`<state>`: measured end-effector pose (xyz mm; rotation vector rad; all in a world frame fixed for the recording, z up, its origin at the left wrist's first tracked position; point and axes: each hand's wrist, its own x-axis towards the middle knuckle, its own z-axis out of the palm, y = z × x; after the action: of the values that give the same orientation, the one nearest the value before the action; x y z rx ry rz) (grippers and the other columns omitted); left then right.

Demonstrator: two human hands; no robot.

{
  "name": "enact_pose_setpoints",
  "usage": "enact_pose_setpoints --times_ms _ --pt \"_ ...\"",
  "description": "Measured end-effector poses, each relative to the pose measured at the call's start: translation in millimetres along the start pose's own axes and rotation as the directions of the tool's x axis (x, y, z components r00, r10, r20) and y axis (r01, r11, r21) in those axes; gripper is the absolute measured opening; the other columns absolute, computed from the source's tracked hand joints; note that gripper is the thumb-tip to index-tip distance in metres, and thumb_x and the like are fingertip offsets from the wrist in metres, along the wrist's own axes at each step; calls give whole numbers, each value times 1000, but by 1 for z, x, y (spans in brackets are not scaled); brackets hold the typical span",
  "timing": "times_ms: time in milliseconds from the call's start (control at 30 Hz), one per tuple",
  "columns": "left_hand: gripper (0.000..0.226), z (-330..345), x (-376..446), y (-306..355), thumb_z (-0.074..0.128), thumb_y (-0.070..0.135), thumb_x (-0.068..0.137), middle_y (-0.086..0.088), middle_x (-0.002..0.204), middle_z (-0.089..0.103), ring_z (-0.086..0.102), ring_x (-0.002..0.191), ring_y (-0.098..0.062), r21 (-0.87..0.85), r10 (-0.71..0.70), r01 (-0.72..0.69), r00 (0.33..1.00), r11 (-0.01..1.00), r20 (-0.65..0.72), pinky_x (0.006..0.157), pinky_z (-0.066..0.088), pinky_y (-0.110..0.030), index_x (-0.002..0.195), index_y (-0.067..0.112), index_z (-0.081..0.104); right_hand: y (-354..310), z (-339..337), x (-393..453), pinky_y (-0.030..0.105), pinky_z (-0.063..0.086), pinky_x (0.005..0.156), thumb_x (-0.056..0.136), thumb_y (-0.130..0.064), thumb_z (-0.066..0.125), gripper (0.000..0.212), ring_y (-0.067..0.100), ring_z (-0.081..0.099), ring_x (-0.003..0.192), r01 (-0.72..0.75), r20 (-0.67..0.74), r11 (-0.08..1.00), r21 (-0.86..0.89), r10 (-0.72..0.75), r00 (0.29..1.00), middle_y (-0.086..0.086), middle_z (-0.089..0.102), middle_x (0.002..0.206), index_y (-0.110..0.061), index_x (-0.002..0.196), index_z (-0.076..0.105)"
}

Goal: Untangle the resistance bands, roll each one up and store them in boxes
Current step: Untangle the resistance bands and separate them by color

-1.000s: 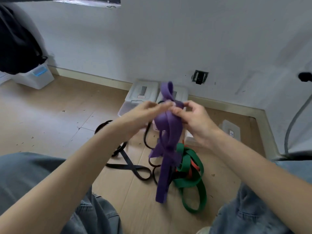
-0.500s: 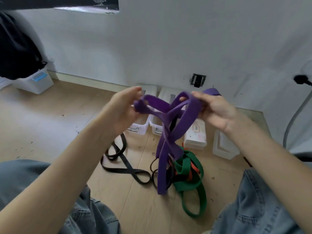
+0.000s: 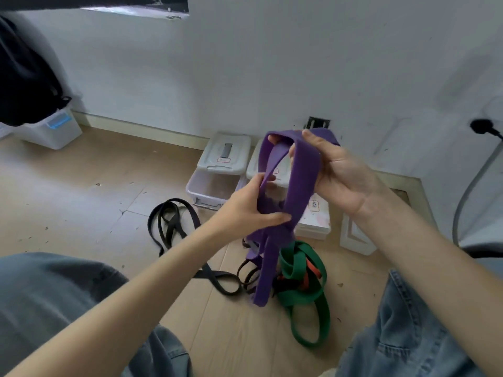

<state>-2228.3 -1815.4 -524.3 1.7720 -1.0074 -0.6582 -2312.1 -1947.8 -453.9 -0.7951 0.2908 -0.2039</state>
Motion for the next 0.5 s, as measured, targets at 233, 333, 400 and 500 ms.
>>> enact_pose_setpoints --times_ms 233,333,400,500 --pt "31 -29 6 15 72 26 79 -1 78 68 64 71 -11 -300 -132 54 960 952 -246 64 52 -24 96 3 61 -6 -22 1 34 56 79 78 -47 60 53 24 67 100 -95 118 893 -441 162 980 12 69 109 -6 112 60" --pt "35 -43 3 26 75 26 76 -7 87 68 64 71 -12 -294 -131 41 948 955 -291 65 54 -26 102 8 61 15 -22 -1 28 56 82 83 -26 64 34 20 69 92 -78 75 683 -727 192 979 9 73 99 -5 111 63" --pt "31 -40 0 30 76 22 75 -2 83 67 63 67 -9 -185 -100 56 967 981 -236 61 52 -21 100 12 59 20 -16 0 25 58 76 86 -8 63 22 15 71 77 -57 -25 609 -791 60 998 9 73 86 0 106 65" --pt "32 -45 -1 29 74 29 71 11 74 56 53 63 -4 373 29 77 962 925 -270 54 41 -21 89 20 50 9 -14 -1 21 58 63 88 -3 59 11 12 70 66 -44 -98 558 -829 -67 993 7 72 78 -1 97 66"
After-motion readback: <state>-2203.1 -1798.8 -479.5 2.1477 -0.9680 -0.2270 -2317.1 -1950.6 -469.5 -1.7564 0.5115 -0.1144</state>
